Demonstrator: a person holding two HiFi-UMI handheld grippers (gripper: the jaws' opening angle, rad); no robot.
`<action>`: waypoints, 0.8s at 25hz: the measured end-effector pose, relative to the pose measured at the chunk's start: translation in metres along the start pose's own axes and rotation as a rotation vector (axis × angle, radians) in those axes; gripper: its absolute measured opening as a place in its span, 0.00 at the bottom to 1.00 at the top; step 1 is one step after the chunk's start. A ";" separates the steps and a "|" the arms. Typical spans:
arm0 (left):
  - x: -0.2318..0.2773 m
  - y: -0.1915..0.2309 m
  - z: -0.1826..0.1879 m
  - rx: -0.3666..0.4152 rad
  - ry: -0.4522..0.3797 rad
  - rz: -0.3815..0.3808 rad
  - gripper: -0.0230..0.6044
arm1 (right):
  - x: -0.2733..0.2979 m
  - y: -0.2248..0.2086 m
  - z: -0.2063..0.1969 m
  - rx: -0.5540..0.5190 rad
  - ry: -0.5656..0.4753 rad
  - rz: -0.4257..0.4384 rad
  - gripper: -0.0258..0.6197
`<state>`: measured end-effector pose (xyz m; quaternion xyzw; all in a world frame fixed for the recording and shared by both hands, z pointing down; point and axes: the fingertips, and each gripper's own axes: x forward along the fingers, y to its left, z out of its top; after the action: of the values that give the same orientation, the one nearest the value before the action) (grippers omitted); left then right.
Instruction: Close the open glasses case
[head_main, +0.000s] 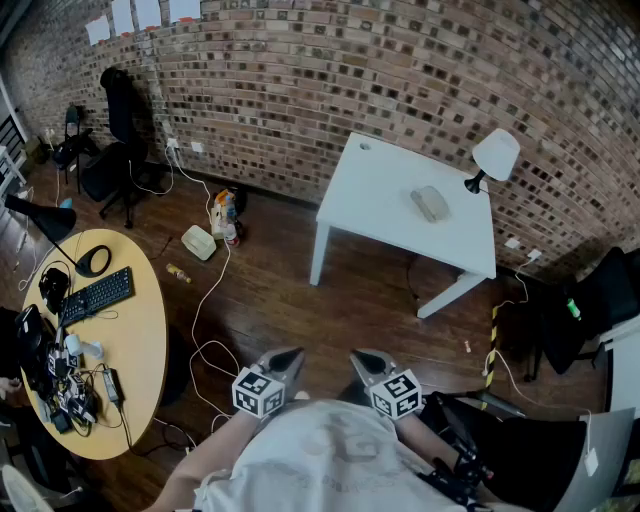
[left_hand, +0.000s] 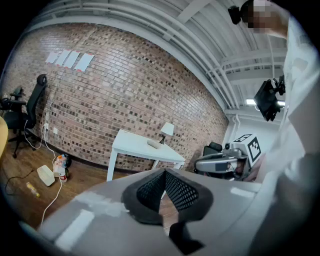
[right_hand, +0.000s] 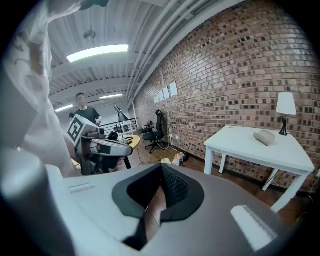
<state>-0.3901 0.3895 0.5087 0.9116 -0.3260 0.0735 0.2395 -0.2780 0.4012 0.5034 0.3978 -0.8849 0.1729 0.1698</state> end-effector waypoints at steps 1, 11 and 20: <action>0.001 0.001 0.002 0.004 0.002 -0.001 0.04 | 0.001 -0.004 0.004 -0.002 -0.006 -0.005 0.05; 0.038 0.014 0.014 0.027 0.018 -0.035 0.04 | 0.004 -0.035 0.017 -0.008 -0.042 -0.043 0.05; 0.104 0.001 0.029 0.051 0.096 -0.097 0.04 | -0.001 -0.102 0.023 0.091 -0.119 -0.075 0.05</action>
<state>-0.3108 0.3161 0.5139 0.9275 -0.2676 0.1137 0.2349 -0.2034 0.3276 0.4998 0.4474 -0.8691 0.1828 0.1049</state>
